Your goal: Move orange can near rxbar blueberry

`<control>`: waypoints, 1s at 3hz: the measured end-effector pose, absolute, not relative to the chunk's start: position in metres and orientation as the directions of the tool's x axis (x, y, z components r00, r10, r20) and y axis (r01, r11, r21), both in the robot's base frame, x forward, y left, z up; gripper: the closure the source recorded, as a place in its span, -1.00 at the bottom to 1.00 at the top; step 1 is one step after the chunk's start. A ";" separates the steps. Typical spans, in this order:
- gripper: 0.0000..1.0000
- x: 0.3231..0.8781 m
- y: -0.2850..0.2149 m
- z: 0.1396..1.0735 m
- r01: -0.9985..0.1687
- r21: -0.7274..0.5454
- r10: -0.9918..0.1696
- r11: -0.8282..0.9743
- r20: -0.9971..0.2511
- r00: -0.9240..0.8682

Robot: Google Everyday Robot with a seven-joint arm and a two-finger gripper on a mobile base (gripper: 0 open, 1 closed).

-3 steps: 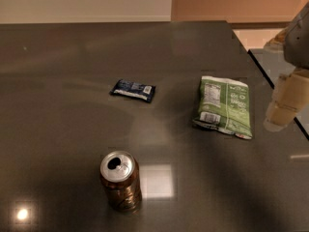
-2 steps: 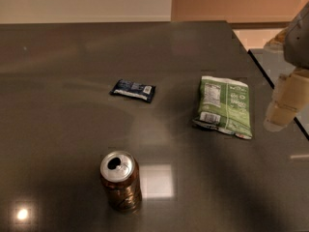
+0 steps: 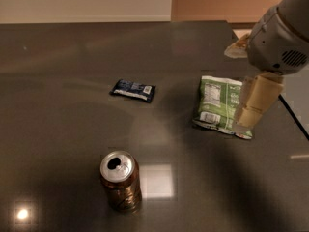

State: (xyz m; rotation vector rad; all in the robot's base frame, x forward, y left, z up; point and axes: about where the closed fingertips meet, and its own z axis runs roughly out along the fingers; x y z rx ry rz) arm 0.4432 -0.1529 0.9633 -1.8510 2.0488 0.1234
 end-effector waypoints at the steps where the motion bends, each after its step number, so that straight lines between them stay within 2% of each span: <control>1: -1.00 0.434 -0.105 0.950 -0.991 -0.134 -0.904 0.027 -0.426 0.033; 3: -1.00 0.384 -0.021 0.923 -0.971 -0.030 -0.784 -0.236 -0.585 0.208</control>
Offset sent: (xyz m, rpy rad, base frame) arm -0.0605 0.1485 -0.0400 0.3295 0.1704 0.4354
